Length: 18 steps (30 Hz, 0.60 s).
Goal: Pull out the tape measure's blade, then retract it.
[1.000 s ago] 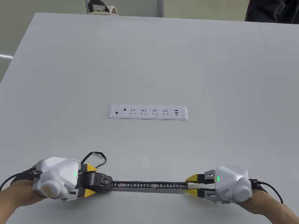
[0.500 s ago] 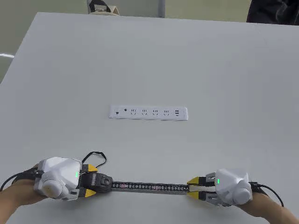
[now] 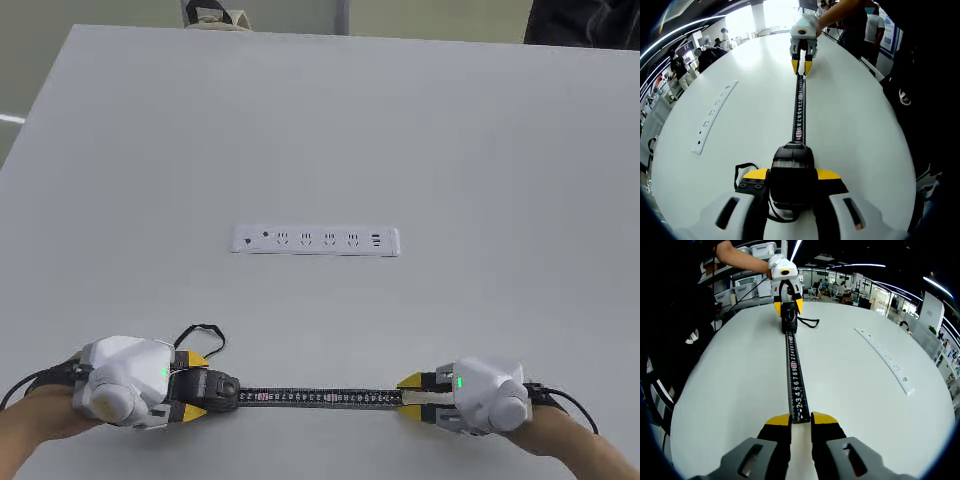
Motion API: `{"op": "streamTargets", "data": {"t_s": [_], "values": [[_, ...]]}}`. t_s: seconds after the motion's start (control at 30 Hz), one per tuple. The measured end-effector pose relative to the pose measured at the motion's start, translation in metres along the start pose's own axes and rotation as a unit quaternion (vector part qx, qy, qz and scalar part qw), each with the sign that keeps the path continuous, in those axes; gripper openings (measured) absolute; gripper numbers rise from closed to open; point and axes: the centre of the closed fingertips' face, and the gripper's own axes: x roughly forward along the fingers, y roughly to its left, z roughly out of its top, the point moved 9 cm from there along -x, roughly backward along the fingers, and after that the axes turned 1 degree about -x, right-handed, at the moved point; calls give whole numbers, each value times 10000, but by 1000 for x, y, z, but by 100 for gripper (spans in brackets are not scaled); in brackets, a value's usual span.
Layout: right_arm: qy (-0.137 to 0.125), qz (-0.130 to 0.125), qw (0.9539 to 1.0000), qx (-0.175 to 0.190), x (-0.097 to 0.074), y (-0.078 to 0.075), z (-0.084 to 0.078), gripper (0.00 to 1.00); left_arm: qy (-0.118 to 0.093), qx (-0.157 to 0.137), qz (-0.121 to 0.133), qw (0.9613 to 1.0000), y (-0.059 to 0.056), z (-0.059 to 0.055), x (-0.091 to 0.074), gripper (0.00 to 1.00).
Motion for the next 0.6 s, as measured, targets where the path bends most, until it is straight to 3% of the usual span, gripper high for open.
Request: {"op": "streamTargets", "data": {"t_s": [0.13,0.2,0.6], "values": [[113,-64,9999,37,-1,0,-1,13,34,25,9,10000,0,0,1,30],[295,-82,9995,-67,0,3,-6,14,65,33,46,10000,0,1,1,31],[141,-352,9991,178,-8,13,4,33,-74,-54,254,9996,1,5,-9,37]]}}
